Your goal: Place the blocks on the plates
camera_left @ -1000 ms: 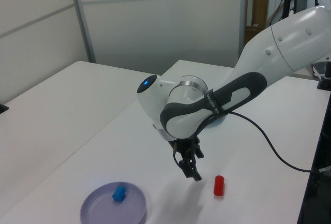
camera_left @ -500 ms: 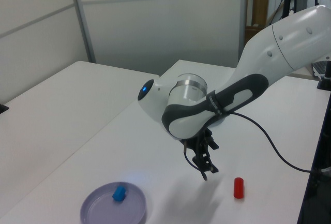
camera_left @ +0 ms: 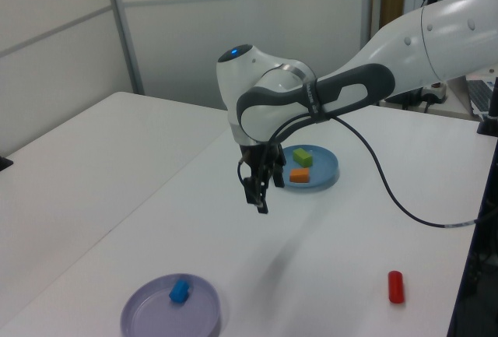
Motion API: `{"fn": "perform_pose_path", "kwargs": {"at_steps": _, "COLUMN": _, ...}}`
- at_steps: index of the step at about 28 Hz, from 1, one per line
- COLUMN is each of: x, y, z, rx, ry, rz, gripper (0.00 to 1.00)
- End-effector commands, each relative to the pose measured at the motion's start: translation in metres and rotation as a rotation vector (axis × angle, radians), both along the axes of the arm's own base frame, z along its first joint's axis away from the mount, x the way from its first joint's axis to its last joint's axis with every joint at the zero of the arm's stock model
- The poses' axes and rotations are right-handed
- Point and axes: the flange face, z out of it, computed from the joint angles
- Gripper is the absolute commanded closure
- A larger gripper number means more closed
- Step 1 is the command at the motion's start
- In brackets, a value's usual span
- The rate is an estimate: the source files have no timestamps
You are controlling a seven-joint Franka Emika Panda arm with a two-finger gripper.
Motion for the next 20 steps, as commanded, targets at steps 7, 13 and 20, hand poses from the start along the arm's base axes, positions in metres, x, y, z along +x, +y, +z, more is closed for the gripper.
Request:
{"fn": "perform_pose_path", "kwargs": {"at_steps": 7, "x": 0.020, "y": -0.025, "z": 0.087, "rx": 0.005, "ry": -0.186, "rz": -0.236, "gripper": 0.00}}
{"fn": "perform_pose_path", "kwargs": {"at_steps": 13, "x": 0.013, "y": -0.034, "z": 0.111, "rx": 0.003, "ry": -0.187, "rz": -0.252, "gripper": 0.00}}
{"fn": "perform_pose_path", "kwargs": {"at_steps": 20, "x": 0.009, "y": -0.042, "z": 0.126, "rx": 0.000, "ry": -0.205, "rz": -0.282, "gripper": 0.00}}
